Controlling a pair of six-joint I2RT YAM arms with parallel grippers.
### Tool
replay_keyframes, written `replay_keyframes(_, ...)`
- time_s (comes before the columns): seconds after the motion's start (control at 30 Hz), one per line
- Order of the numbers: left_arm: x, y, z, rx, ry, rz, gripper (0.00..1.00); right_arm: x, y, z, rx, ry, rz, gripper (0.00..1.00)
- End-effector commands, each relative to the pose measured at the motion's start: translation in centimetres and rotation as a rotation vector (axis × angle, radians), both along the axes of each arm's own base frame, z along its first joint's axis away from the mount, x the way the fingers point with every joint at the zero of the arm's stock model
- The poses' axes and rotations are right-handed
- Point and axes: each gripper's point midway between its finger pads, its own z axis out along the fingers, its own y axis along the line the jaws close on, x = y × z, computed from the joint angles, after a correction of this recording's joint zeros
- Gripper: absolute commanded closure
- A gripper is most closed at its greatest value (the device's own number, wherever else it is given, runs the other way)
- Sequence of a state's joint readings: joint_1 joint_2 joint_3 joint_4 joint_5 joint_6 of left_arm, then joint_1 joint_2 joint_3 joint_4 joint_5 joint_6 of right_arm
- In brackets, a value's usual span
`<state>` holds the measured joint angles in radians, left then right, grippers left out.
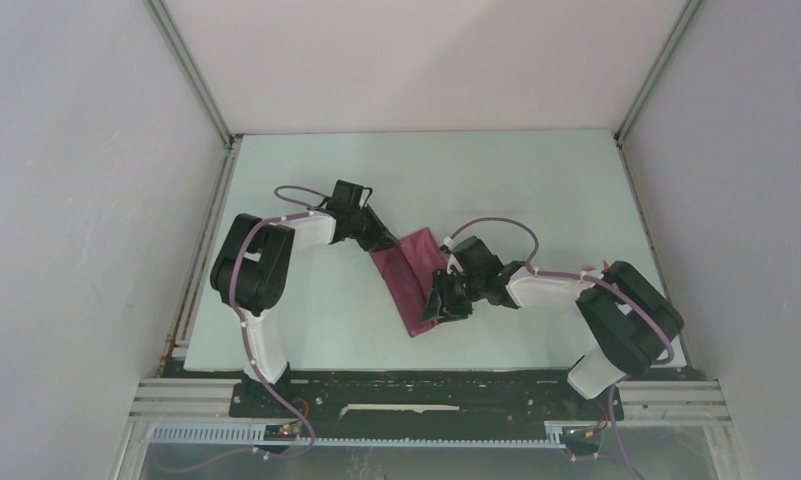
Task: Fold the napkin into a case and place the utensils inside
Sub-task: Fold the lower triangle-folded napkin at the center of the board.
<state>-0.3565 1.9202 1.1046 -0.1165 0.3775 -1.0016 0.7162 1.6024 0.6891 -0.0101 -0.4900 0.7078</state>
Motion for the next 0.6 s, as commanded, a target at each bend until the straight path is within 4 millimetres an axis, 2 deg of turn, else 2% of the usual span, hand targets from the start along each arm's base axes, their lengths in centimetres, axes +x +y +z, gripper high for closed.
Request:
replay_keyframes(0.0,1.0,-1.1,1.2,-0.018,-0.051,-0.042,0.85,0.7,-1.1,3.3,-0.086,-0.149,0.047,0.49)
replay_keyframes(0.1,0.7,-1.1,1.0,-0.013,-0.049,-0.053,0.85,1.2,-2.9,4.2,-0.186,-0.259,0.070,0.40)
replay_keyframes(0.17,0.7,-1.1,1.0,-0.011,-0.049,-0.056,0.85,2.4,-2.8,4.8,-0.173,-0.298,0.059,0.39)
replay_keyframes(0.3,0.7,-1.3,0.8,-0.013,-0.045,-0.059,0.85,4.0,-0.1,5.9,-0.099,-0.308,0.080,0.39)
replay_keyframes(0.43,0.7,-1.3,0.9,-0.013,-0.046,-0.061,0.85,3.7,3.8,5.8,0.070,-0.241,0.126,0.40)
replay_keyframes(0.57,0.6,-1.3,0.8,-0.012,-0.044,-0.070,0.85,3.9,5.7,5.0,0.127,-0.239,0.138,0.41)
